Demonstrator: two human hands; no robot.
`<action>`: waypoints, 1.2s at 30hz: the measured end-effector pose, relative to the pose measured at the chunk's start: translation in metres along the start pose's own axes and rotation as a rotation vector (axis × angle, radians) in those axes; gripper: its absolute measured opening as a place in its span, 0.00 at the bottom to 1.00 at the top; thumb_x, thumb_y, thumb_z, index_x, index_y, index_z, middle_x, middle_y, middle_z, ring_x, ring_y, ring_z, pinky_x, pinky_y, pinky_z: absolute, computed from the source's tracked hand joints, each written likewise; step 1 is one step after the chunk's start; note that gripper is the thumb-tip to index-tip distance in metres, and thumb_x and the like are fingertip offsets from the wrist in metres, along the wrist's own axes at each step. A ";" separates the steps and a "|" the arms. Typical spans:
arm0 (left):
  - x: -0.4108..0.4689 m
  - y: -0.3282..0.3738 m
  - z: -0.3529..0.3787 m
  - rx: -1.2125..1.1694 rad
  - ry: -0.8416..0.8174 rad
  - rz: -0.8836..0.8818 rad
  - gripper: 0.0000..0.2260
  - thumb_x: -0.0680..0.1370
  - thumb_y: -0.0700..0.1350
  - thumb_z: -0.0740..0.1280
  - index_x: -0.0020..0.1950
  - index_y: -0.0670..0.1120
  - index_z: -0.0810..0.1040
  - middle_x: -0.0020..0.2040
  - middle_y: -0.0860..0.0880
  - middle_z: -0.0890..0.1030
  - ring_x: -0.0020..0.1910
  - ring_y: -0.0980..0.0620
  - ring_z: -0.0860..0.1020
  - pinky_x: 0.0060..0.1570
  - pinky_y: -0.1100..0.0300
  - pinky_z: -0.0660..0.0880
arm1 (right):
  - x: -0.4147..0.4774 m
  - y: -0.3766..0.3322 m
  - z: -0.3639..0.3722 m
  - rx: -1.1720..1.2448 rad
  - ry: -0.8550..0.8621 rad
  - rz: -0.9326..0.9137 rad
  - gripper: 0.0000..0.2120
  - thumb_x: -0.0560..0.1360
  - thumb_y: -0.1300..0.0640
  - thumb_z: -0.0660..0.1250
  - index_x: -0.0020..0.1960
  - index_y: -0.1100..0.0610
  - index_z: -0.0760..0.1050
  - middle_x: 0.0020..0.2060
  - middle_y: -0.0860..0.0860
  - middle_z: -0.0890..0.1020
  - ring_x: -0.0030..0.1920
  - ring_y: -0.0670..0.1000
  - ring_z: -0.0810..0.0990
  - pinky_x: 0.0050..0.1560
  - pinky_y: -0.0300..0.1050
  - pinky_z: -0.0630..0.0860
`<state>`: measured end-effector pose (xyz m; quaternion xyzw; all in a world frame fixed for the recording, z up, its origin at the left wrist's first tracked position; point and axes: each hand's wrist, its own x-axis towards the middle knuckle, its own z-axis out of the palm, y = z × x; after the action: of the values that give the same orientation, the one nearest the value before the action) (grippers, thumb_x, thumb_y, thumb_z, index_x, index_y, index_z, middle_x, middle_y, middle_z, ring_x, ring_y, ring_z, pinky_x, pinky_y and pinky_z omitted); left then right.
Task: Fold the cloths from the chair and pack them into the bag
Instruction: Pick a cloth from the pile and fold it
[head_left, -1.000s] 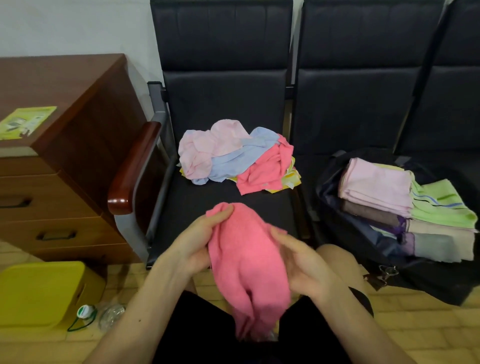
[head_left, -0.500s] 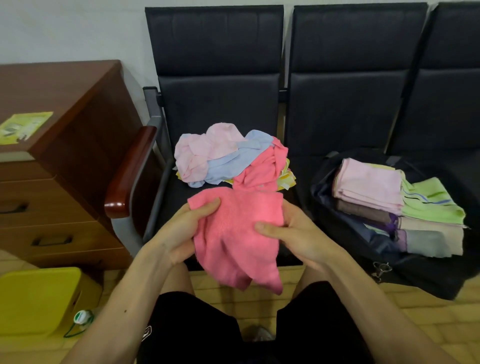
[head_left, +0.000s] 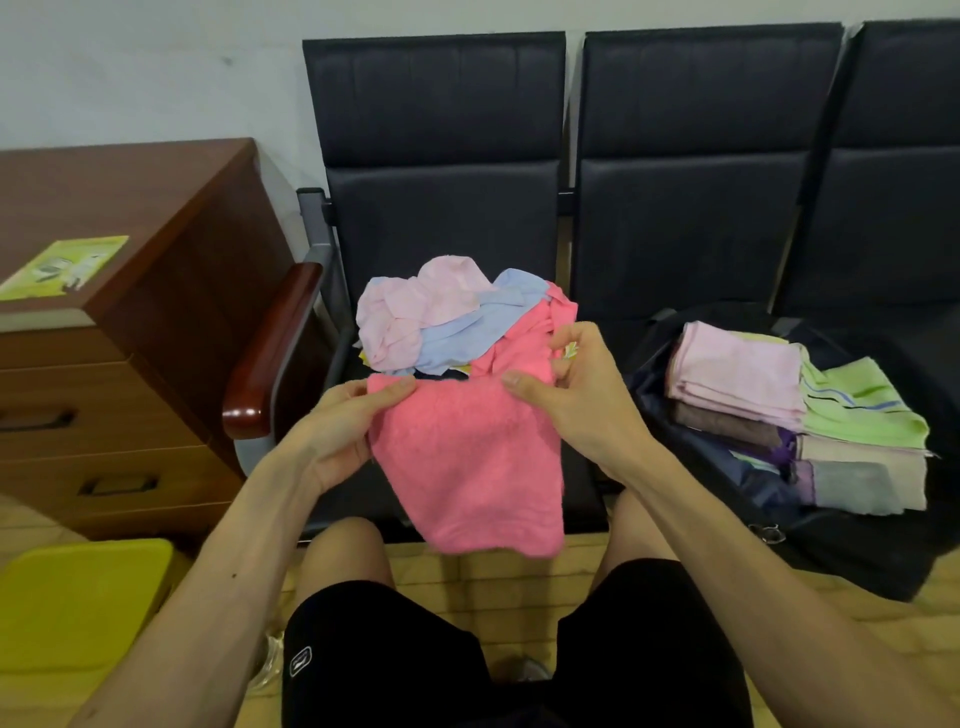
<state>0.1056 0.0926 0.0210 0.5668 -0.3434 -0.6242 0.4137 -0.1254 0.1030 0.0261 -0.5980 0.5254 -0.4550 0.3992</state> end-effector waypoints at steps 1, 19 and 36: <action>0.000 0.002 0.002 -0.034 0.052 0.017 0.13 0.75 0.42 0.72 0.57 0.43 0.74 0.50 0.45 0.82 0.46 0.51 0.81 0.37 0.58 0.79 | 0.000 0.001 -0.001 -0.036 0.012 -0.020 0.21 0.72 0.53 0.76 0.55 0.50 0.65 0.38 0.53 0.76 0.34 0.46 0.73 0.40 0.45 0.76; 0.007 -0.003 -0.003 0.599 0.261 0.549 0.19 0.82 0.49 0.65 0.73 0.50 0.72 0.70 0.48 0.75 0.68 0.46 0.75 0.66 0.43 0.73 | -0.007 0.013 -0.011 -0.522 -0.007 -0.244 0.21 0.81 0.47 0.61 0.71 0.55 0.72 0.36 0.44 0.82 0.42 0.48 0.80 0.52 0.46 0.74; -0.006 0.001 0.006 0.757 0.330 0.717 0.13 0.79 0.44 0.70 0.63 0.47 0.80 0.57 0.53 0.81 0.55 0.56 0.78 0.58 0.58 0.76 | 0.000 0.026 -0.012 -0.155 0.300 -0.019 0.09 0.72 0.55 0.76 0.52 0.52 0.83 0.39 0.43 0.85 0.45 0.42 0.83 0.53 0.45 0.80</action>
<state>0.1000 0.0970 0.0249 0.6138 -0.6465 -0.1796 0.4161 -0.1441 0.0994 0.0045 -0.5573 0.6069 -0.5012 0.2645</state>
